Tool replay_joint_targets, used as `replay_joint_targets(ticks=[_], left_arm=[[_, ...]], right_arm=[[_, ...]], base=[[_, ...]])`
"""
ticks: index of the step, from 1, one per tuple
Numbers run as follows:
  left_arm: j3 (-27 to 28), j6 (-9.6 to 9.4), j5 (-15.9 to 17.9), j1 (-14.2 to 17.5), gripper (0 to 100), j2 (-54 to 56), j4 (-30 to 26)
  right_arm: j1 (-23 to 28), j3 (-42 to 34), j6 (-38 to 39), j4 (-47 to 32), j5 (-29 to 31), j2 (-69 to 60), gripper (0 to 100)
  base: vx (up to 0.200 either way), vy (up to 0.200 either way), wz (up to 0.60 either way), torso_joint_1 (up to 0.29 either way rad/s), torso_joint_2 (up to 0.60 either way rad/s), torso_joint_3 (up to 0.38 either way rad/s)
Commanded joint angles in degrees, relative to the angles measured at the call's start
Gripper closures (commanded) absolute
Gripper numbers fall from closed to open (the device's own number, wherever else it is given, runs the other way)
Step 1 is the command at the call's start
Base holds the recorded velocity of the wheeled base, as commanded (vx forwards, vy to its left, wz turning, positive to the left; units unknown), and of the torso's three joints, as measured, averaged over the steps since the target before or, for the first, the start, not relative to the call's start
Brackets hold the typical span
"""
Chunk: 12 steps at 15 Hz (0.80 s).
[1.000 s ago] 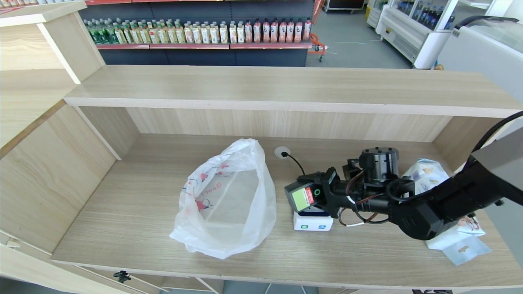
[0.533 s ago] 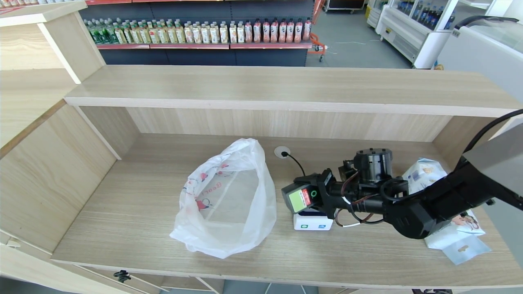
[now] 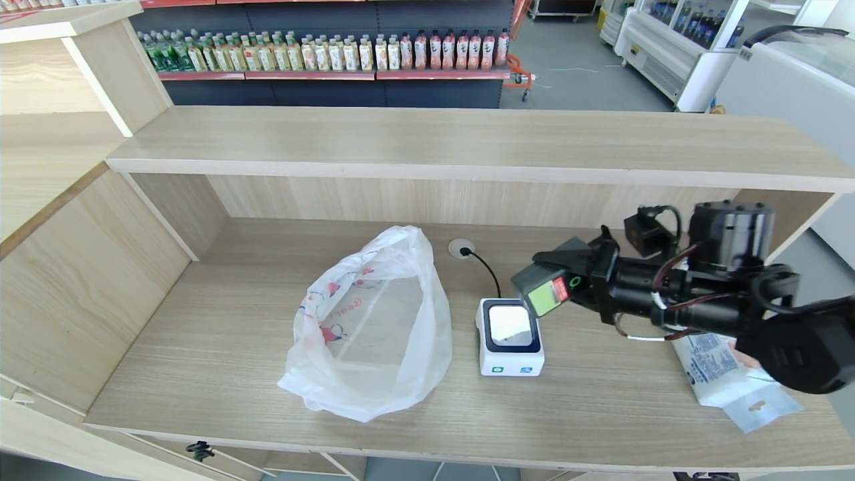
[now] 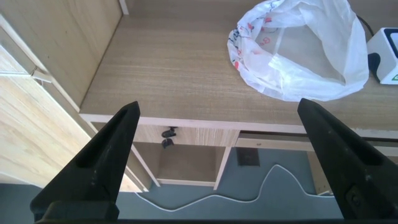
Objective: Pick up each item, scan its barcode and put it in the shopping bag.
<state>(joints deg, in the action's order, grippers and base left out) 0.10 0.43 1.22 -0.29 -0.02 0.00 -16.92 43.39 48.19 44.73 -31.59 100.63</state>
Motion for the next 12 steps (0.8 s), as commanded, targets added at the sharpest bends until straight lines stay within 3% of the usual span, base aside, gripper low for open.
replay_joint_targets(ticks=[1, 3, 6, 7, 10, 12], left_arm=[[-0.01, 0.01, 0.01, 0.03, 0, 0.02, 0.00], [-0.01, 0.01, 0.01, 0.03, 0, 0.02, 0.00], [-0.01, 0.01, 0.01, 0.03, 0, 0.02, 0.00], [-0.01, 0.01, 0.01, 0.03, 0, 0.02, 0.00], [-0.01, 0.01, 0.10, -0.06, 0, 0.02, 0.00], [-0.01, 0.01, 0.01, 0.03, 0, 0.02, 0.00]], right_arm=[[2.15, -5.68, -24.55, -2.63, 0.65, -16.96, 100], [2.86, -9.28, -43.88, -8.78, 0.74, -24.43, 100], [3.30, -14.38, -58.47, -11.33, 0.82, -32.34, 100], [3.82, -16.67, -67.88, -15.11, 0.82, -36.21, 100], [11.21, -16.32, -80.97, -27.15, 0.74, -45.61, 100], [12.44, -16.23, -82.64, -28.38, 0.65, -48.16, 100]], base=[[0.000, 0.000, 0.00, 0.000, 0.00, 0.000], [0.000, 0.000, 0.00, 0.000, 0.00, 0.000], [0.000, 0.000, 0.00, 0.000, 0.00, 0.000], [0.000, 0.000, 0.00, 0.000, 0.00, 0.000], [0.000, 0.000, 0.00, 0.000, 0.00, 0.000], [0.000, 0.000, 0.00, 0.000, 0.00, 0.000]])
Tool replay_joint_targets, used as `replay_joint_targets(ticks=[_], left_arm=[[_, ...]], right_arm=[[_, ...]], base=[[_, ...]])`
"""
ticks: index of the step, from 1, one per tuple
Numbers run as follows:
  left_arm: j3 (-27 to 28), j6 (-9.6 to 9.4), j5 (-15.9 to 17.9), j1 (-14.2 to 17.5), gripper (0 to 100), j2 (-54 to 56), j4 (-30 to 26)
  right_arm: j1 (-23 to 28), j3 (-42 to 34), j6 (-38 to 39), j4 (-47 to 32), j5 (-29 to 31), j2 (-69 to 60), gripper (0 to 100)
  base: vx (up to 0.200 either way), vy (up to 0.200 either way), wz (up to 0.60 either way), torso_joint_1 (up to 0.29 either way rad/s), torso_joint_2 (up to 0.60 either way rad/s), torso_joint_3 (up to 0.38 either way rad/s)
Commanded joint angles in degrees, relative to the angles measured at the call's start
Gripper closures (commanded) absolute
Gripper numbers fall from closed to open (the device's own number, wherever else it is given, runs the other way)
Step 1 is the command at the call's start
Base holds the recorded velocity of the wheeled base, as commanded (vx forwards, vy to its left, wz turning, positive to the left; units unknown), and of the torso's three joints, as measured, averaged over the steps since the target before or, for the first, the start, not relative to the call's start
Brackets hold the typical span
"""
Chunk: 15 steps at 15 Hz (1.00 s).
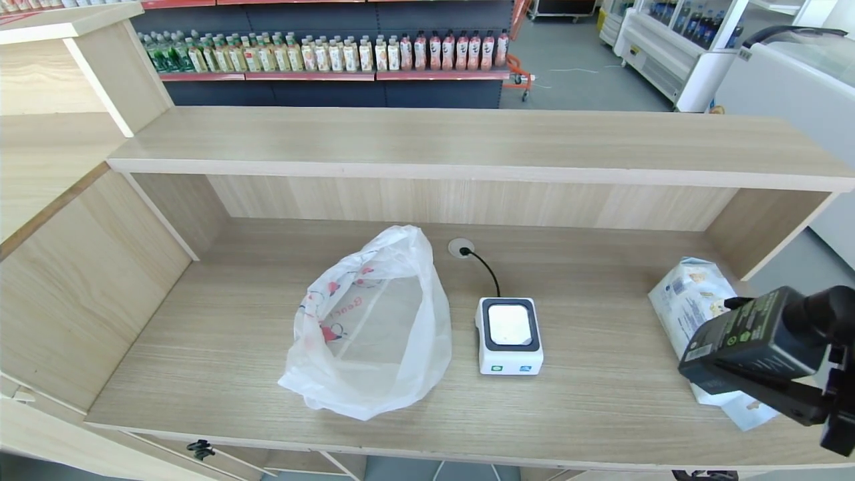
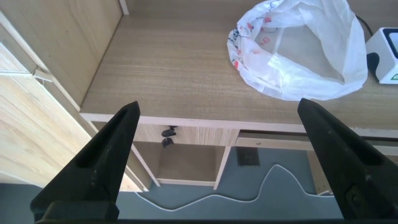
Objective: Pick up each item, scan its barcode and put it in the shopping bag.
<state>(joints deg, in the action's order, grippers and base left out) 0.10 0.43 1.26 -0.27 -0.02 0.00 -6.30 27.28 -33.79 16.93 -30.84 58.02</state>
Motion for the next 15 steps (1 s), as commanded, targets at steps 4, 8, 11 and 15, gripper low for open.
replay_joint_targets(ticks=[4, 8, 11, 15], left_arm=[[-0.01, 0.01, 0.06, 0.00, 0, 0.02, 0.00], [-0.01, 0.01, -0.03, -0.08, 0, 0.02, 0.00], [-0.01, 0.01, -0.03, 0.00, 0, 0.02, 0.00], [-0.01, 0.01, -0.03, -0.08, 0, 0.02, 0.00]], right_arm=[[2.00, -0.21, -0.40, -0.76, -0.01, -6.16, 100], [2.26, -0.21, 3.73, -0.76, -0.10, -5.37, 100], [2.17, -0.30, 4.17, -0.76, -0.10, -4.84, 100], [2.17, -0.21, 4.26, -0.32, -0.10, -2.82, 100]], base=[[0.000, 0.000, 0.00, 0.000, 0.00, 0.000], [0.000, 0.000, 0.30, -0.001, 0.00, 0.001], [0.000, 0.000, 0.60, -0.001, 0.00, 0.005], [0.000, 0.000, 0.60, 0.000, 0.00, 0.004]])
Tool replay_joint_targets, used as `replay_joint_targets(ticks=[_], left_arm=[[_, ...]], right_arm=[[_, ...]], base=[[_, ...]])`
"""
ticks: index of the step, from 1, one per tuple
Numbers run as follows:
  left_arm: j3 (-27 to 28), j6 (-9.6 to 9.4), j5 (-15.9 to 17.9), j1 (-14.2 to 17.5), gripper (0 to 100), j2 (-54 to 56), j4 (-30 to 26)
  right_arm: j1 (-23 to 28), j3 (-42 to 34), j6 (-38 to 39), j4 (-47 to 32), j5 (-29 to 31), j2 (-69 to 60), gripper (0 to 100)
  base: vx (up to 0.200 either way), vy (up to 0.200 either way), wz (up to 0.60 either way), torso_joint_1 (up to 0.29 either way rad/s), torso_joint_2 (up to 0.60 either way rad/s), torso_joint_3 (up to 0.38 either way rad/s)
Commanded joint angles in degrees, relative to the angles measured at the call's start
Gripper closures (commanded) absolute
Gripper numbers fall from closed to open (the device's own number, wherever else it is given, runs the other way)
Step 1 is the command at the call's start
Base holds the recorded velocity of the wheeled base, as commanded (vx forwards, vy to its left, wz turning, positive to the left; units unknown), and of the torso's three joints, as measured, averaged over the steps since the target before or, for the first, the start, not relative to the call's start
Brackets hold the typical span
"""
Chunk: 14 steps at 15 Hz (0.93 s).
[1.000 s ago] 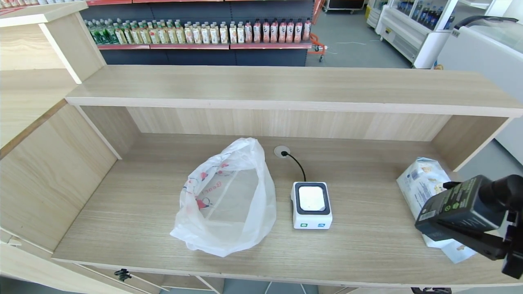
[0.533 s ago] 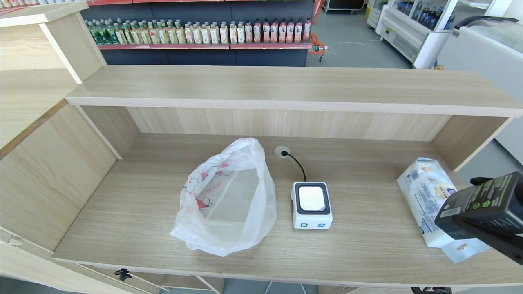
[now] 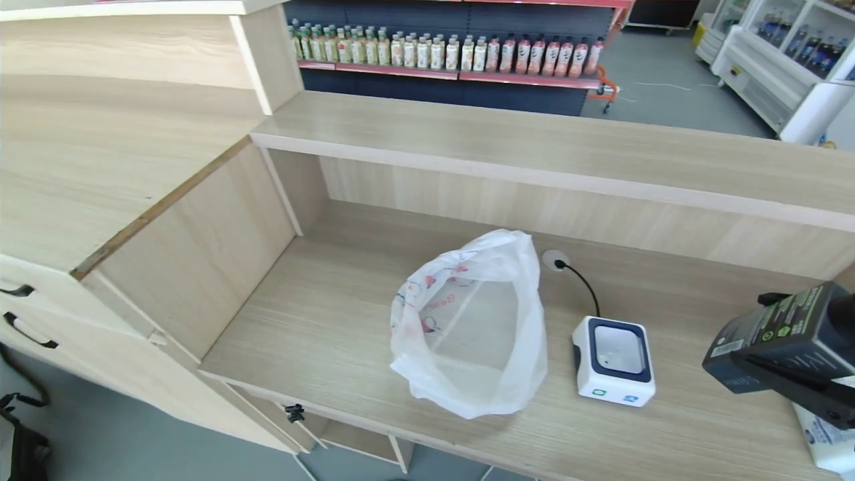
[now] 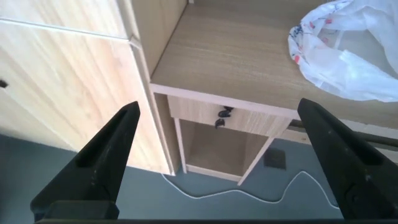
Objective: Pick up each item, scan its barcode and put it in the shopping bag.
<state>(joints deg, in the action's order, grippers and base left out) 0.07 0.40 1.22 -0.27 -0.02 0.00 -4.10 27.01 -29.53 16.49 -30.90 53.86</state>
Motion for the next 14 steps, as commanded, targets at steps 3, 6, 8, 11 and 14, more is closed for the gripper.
replay_joint_targets(ticks=[3, 6, 8, 11, 14], left_arm=[[0.01, 0.04, 0.10, 0.00, 0, 0.02, 0.00], [0.01, 0.04, 0.10, 0.00, 0, 0.02, 0.00], [0.01, 0.04, 0.10, 0.00, 0, 0.02, 0.00], [0.01, 0.04, 0.01, 0.00, 0, 0.02, 0.00], [0.01, 0.04, 0.01, 0.00, 0, 0.02, 0.00]], right_arm=[[0.93, 0.23, 1.49, 0.91, -0.03, 6.79, 100], [2.87, 1.02, 7.03, 4.95, 0.05, 19.35, 100], [1.28, 2.78, 15.81, 13.56, -0.03, 30.08, 100], [-0.30, 5.15, 18.80, 25.69, -0.03, 43.52, 100], [-2.67, 6.56, 20.12, 35.27, -0.03, 52.05, 100]], base=[[0.000, 0.000, 0.40, 0.002, 0.00, 0.003], [0.000, 0.000, 0.00, 0.000, 0.00, 0.000], [0.000, 0.000, 0.00, 0.000, 0.00, 0.000], [0.000, 0.000, 0.00, 0.000, 0.00, 0.000], [0.000, 0.000, 0.00, 0.000, 0.00, 0.000]])
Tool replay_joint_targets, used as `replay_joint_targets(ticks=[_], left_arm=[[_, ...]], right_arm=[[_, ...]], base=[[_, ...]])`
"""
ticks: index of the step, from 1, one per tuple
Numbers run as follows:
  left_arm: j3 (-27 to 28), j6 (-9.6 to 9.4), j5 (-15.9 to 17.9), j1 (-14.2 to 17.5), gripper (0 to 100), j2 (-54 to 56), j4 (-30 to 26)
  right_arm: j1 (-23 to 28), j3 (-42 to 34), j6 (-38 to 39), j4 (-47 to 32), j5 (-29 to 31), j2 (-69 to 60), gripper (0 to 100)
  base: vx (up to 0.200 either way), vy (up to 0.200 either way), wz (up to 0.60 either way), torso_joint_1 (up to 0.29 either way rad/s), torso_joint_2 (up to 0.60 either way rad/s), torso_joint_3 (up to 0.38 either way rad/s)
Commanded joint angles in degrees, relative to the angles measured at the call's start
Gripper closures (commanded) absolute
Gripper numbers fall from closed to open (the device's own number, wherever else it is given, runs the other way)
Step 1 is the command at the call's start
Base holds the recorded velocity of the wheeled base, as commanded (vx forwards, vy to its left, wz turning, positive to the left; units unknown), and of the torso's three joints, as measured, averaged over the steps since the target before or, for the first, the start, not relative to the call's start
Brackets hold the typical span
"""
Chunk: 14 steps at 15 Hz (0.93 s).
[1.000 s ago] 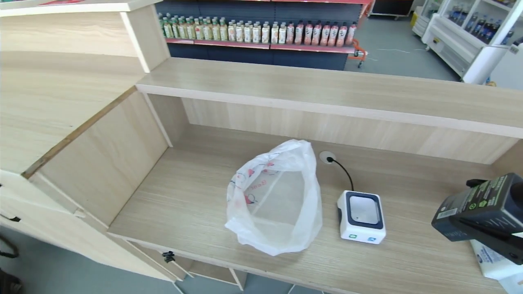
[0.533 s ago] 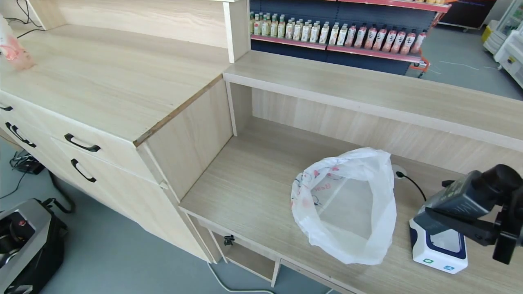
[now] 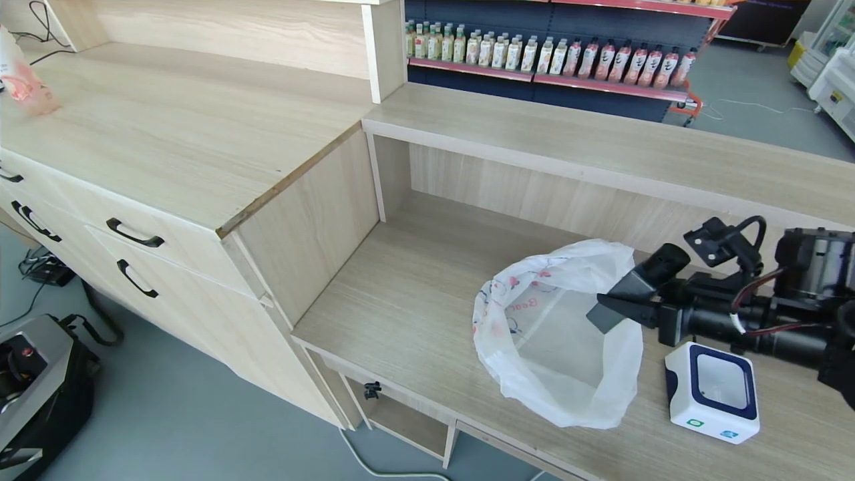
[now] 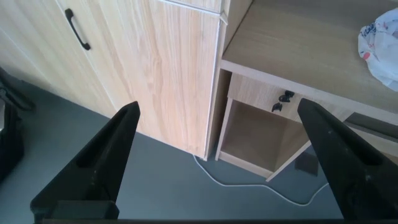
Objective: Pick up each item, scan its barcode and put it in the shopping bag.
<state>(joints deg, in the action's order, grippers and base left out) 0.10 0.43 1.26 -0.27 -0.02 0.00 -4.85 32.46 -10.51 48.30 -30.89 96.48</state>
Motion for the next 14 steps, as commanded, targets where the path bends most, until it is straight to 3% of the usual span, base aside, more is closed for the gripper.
replay_joint_targets(ticks=[1, 4, 8, 14], left_arm=[[-0.01, 0.01, -0.03, 0.00, 0, 0.02, 0.00], [-0.01, 0.01, -0.03, -0.08, 0, 0.02, 0.00], [-0.01, 0.01, -0.03, 0.00, 0, 0.02, 0.00], [-0.01, 0.01, -0.03, 0.00, 0, 0.02, 0.00]], right_arm=[[-2.97, 0.58, 1.98, 6.90, -0.05, 11.28, 100], [-5.17, -2.32, 3.21, 13.93, -0.05, 14.97, 100], [-6.05, -7.77, 3.13, 17.44, -0.05, 17.25, 100], [-5.87, -10.14, 3.04, 21.05, -0.05, 19.19, 100]], base=[[0.000, 0.000, 0.00, 0.000, 0.00, 0.000], [0.000, 0.000, 0.00, 0.000, 0.00, 0.000], [0.000, 0.000, 0.00, 0.000, 0.00, 0.000], [0.000, 0.000, 0.00, 0.000, 0.00, 0.000]])
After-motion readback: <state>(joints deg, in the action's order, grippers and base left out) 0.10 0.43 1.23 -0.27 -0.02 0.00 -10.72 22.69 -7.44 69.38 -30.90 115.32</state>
